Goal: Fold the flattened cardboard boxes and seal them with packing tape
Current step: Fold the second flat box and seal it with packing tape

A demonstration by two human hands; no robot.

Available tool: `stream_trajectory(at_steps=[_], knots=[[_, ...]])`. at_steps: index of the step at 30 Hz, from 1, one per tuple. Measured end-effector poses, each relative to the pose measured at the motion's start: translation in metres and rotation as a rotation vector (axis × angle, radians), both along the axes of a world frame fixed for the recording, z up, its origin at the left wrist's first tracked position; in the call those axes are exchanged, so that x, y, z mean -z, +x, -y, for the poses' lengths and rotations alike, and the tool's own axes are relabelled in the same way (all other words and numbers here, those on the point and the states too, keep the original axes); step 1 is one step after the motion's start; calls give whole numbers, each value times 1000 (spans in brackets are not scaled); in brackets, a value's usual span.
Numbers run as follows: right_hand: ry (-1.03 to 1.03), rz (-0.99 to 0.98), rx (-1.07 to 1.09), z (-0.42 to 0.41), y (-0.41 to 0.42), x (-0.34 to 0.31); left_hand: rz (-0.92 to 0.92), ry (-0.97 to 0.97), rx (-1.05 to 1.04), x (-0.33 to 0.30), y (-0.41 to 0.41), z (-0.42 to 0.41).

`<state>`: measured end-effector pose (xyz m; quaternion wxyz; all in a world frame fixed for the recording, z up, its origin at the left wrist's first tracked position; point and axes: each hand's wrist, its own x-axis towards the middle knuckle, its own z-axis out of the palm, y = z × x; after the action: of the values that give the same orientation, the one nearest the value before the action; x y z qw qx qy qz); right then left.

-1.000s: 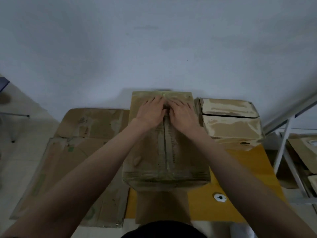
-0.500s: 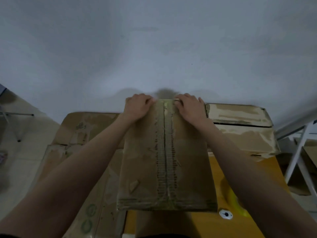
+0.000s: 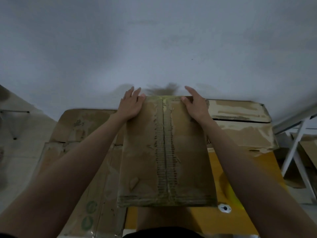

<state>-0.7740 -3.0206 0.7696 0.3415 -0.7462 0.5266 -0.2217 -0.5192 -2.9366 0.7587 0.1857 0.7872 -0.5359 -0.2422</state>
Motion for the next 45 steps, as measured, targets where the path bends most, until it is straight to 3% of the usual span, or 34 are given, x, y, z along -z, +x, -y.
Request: stream_trajectory(at_steps=[2, 5, 10, 16, 21, 27, 31, 33, 36, 39, 42, 45], knots=[[78, 105, 30, -10, -15, -5, 1, 46, -3, -6, -5, -13], [170, 238, 140, -44, -50, 0, -32, -44, -48, -12, -24, -63], [236, 321, 230, -131, -103, 23, 53, -39, 25, -20, -58, -172], [373, 500, 312, -198, -106, 21, 158, 5, 92, -31, -87, -239], [403, 561, 290, -222, -85, 0, 77, 44, 93, -28, -77, -267], [218, 490, 8, -258, -3, -26, -113, 36, -162, -28, -6, -296], [111, 369, -226, -284, 48, -30, -17, 24, -170, -38, 16, -307], [71, 281, -261, -294, 65, -26, -67, -12, -243, -47, 14, -306], [65, 208, -244, -308, 71, -16, -130, 17, -297, -51, 18, -306], [136, 77, -410, -323, 67, -3, -157, 75, -297, -48, 31, -307], [-42, -149, -523, -332, 75, 13, -293, 124, -333, -43, 45, -312], [-145, -186, -539, -328, 87, 14, -454, 57, -353, -42, 50, -326]])
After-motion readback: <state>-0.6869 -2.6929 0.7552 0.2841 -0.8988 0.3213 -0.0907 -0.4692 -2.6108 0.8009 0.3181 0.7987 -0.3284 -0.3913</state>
